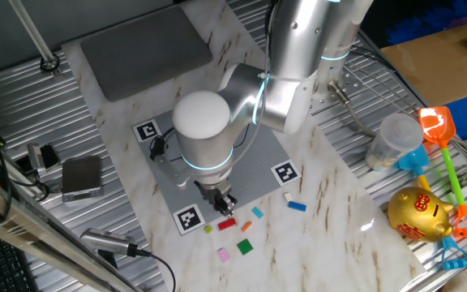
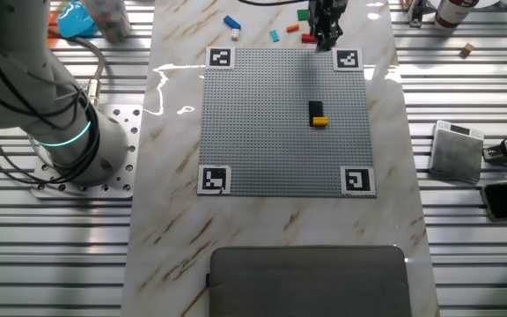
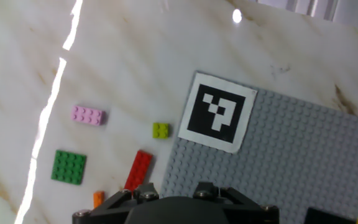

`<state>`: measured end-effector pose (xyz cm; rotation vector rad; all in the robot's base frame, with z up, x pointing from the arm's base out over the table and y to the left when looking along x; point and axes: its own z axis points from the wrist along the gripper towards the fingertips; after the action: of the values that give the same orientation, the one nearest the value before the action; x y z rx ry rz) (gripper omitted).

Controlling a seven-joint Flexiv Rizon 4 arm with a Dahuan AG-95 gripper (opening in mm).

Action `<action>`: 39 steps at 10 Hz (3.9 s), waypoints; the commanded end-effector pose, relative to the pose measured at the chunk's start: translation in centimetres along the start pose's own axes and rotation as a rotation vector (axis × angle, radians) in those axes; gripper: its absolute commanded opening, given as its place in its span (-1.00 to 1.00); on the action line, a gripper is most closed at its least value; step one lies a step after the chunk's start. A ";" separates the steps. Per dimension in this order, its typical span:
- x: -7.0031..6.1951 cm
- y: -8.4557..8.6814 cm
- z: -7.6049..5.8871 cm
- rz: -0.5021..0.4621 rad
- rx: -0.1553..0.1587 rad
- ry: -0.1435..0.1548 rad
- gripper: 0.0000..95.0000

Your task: Build with small Lego blocks

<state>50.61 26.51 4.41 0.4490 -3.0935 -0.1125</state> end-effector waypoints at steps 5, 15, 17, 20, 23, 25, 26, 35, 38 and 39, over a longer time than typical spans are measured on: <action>-1.2 1.8 0.5 0.047 -0.003 -0.002 -0.20; -0.6 2.7 2.5 0.216 -0.022 0.006 -0.60; -0.4 2.7 2.6 0.227 -0.022 0.001 -0.60; -0.3 3.0 2.5 0.235 -0.029 -0.004 -0.60; -0.4 3.4 2.4 0.242 -0.030 -0.003 -0.60; -0.2 3.6 2.7 0.242 -0.029 -0.005 -0.60; -0.1 3.6 2.8 0.241 -0.028 -0.005 -0.60; 0.0 3.7 3.5 0.219 -0.024 -0.017 -0.60; -0.1 3.6 3.6 0.211 -0.020 -0.020 -0.60; -0.1 3.6 3.6 0.209 -0.018 -0.021 -1.00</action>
<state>49.50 30.25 1.13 0.1242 -3.1320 -0.1424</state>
